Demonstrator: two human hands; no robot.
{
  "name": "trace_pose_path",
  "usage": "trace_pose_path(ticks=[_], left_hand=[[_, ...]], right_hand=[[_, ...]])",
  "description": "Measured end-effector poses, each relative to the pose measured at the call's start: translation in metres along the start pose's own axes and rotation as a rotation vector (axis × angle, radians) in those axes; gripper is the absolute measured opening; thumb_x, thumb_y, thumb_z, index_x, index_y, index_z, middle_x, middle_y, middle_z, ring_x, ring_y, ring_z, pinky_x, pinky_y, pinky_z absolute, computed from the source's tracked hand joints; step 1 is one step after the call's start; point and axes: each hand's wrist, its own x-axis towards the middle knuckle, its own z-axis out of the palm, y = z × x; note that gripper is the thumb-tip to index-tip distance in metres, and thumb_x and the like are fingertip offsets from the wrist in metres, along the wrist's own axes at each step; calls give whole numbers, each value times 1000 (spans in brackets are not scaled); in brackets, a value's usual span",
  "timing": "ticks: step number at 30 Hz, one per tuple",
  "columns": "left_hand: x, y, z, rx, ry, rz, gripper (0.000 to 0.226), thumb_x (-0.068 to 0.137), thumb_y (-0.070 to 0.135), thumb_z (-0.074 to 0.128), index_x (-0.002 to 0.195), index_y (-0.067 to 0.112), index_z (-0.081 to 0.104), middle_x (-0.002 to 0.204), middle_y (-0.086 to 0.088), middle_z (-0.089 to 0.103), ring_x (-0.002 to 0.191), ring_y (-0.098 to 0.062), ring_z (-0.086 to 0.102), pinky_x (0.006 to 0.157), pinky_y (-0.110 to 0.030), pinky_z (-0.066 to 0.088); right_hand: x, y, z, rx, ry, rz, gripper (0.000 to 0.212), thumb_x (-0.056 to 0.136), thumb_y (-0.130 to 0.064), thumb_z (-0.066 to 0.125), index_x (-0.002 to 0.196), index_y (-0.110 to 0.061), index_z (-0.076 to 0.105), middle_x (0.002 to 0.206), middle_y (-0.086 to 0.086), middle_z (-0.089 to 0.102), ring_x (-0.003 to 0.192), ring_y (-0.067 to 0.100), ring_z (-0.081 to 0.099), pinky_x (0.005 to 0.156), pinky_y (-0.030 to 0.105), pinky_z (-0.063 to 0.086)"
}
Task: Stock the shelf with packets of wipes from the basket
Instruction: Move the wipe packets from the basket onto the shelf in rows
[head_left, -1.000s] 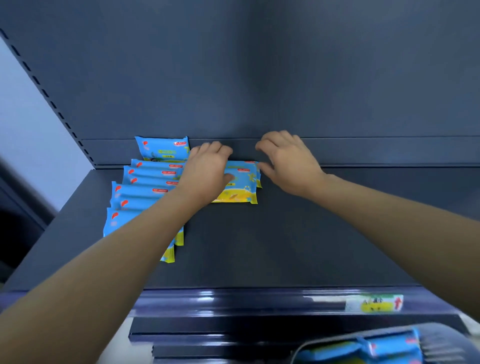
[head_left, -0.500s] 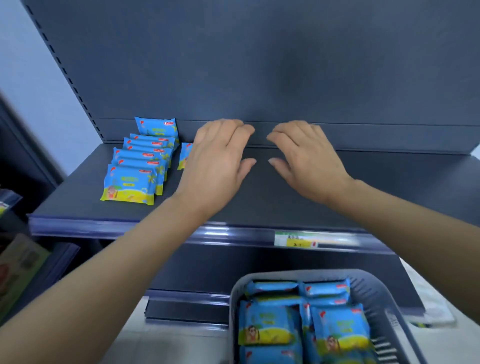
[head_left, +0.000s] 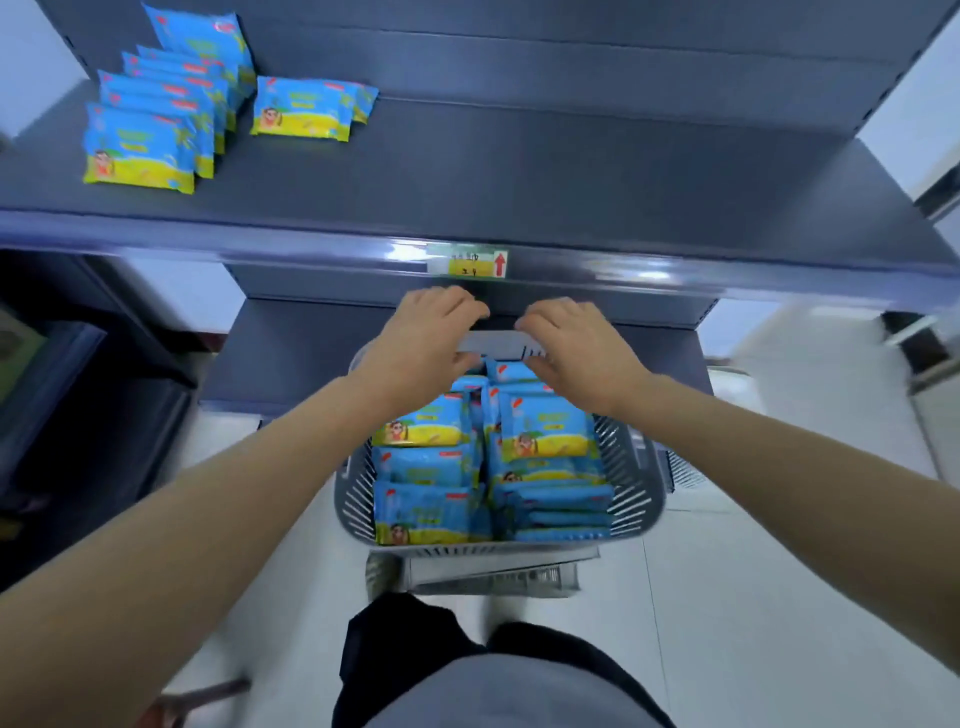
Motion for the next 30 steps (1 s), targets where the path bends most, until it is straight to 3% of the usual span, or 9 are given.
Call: trace_pose_path(ticks=[4, 10, 15, 19, 21, 24, 27, 30], left_hand=[[-20, -8, 43, 10, -174, -105, 43, 88, 28, 60, 126, 12, 49, 125, -7, 50, 118, -26, 43, 101, -32, 25], [-48, -22, 82, -11, -342, -261, 47, 86, 27, 63, 129, 13, 48, 126, -7, 52, 116, -27, 48, 99, -35, 31], [-63, -34, 104, 62, -511, -313, 46, 86, 32, 63, 127, 15, 48, 123, -7, 51, 115, -27, 48, 95, -37, 33], [-74, -37, 115, 24, -702, -309, 42, 79, 38, 69, 114, 19, 55, 117, 0, 56, 110, -23, 51, 97, -35, 32], [-79, -36, 119, 51, -810, -285, 42, 76, 37, 73, 110, 20, 57, 112, 1, 59, 106, -22, 53, 96, -34, 33], [-83, -36, 124, 44, -910, -301, 41, 73, 27, 77, 108, 14, 60, 106, -3, 63, 101, -25, 56, 85, -33, 41], [-83, -35, 122, 17, -989, -292, 29, 73, 16, 76, 97, 9, 61, 98, -9, 64, 93, -29, 57, 74, -32, 42], [-76, -33, 107, -91, -891, -282, 21, 75, 10, 71, 79, 13, 50, 81, -7, 49, 74, -24, 43, 64, -28, 34]], right_hand=[[-16, 14, 51, 0, -284, 19, 48, 91, -29, 54, 135, -12, 42, 137, 8, 45, 125, 28, 40, 100, 39, 31], [-25, 31, 99, -53, -606, 152, 77, 86, -36, 61, 146, -13, 19, 153, 10, 22, 136, 32, 28, 106, 46, 28], [-26, 31, 117, -119, -585, 172, 79, 84, -29, 64, 145, -14, 17, 149, 14, 19, 128, 37, 35, 103, 48, 31], [-26, 33, 119, -162, -589, 222, 90, 76, -44, 70, 144, -14, 19, 142, 16, 33, 125, 37, 39, 102, 49, 30], [-27, 33, 117, -193, -612, 218, 79, 77, -45, 68, 139, -12, 31, 133, 14, 46, 122, 33, 42, 101, 48, 30], [-25, 34, 111, -150, -626, 198, 43, 84, -30, 62, 120, -14, 47, 121, 11, 55, 113, 31, 48, 95, 44, 35], [-15, 29, 90, -48, -639, 196, 41, 87, -19, 54, 127, -14, 42, 120, 13, 57, 106, 33, 56, 84, 37, 45], [3, 22, 58, -5, -549, 153, 38, 85, -23, 59, 120, -14, 45, 115, 13, 59, 102, 34, 57, 71, 34, 42]])
